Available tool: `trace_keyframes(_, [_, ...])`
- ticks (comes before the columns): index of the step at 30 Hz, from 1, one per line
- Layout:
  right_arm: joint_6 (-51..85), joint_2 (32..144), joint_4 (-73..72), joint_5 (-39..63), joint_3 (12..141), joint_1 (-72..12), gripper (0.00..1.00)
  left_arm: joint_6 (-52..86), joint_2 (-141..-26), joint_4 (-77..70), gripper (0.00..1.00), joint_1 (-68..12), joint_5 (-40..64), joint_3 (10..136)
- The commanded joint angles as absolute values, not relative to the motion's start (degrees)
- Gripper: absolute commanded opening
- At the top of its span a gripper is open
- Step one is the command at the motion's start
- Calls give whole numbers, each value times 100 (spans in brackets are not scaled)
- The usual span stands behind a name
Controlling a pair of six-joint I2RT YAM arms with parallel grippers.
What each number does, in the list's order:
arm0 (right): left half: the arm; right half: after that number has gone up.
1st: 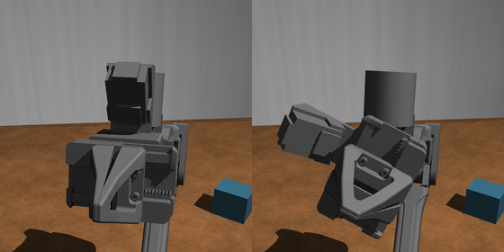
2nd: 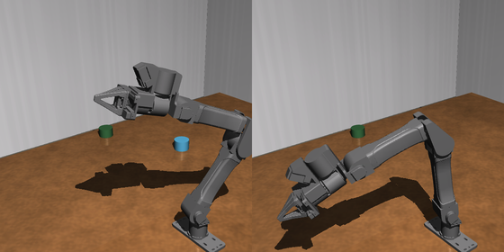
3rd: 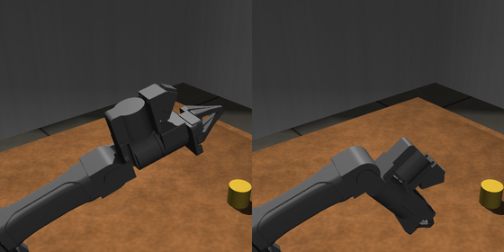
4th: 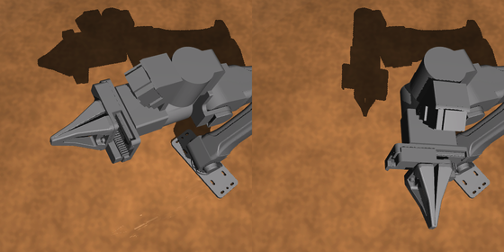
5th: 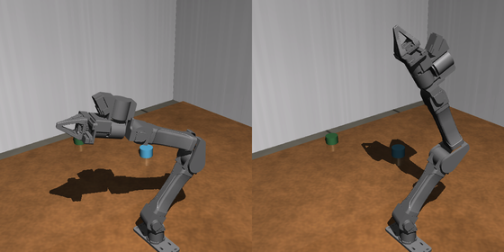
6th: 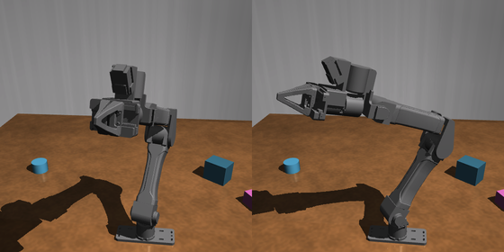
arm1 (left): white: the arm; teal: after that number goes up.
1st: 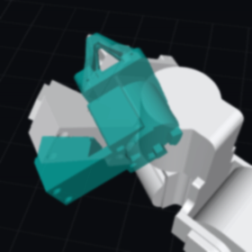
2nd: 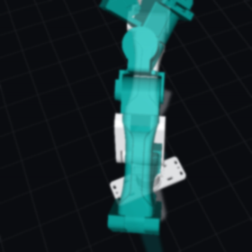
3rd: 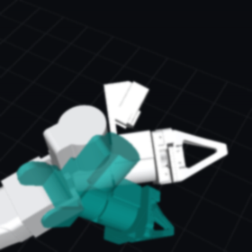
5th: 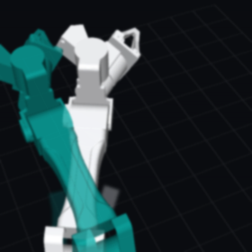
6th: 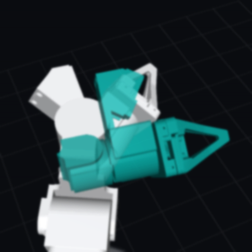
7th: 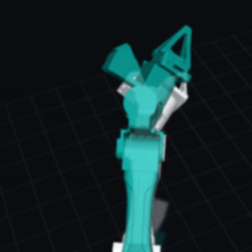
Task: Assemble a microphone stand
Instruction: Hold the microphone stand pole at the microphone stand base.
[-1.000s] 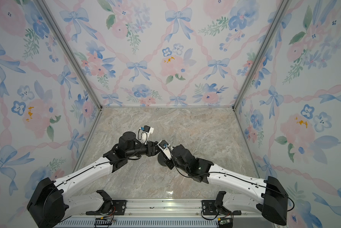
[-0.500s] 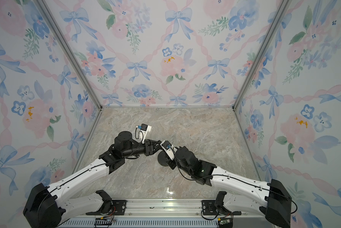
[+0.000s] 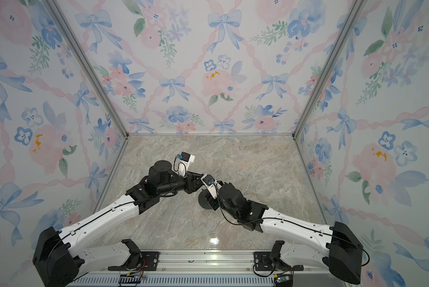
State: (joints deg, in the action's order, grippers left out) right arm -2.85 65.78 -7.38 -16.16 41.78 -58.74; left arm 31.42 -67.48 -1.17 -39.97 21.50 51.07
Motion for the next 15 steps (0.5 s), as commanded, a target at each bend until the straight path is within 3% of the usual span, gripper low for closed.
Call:
trace_keyframes(1, [-326,6433,-1046,-689,3914,-5574,73,2481,-6758,204,18,-4092,1495,5486])
trace_keyframes(7, [-120,6212,-741,1584,3597,-4290,82,1545,-6975,750,13,-4544,439,6015])
trace_keyframes(15, [-701,6109,-1025,1916,3309,-3923,83,1020,-7876,1158,8,-4870,-169,6264])
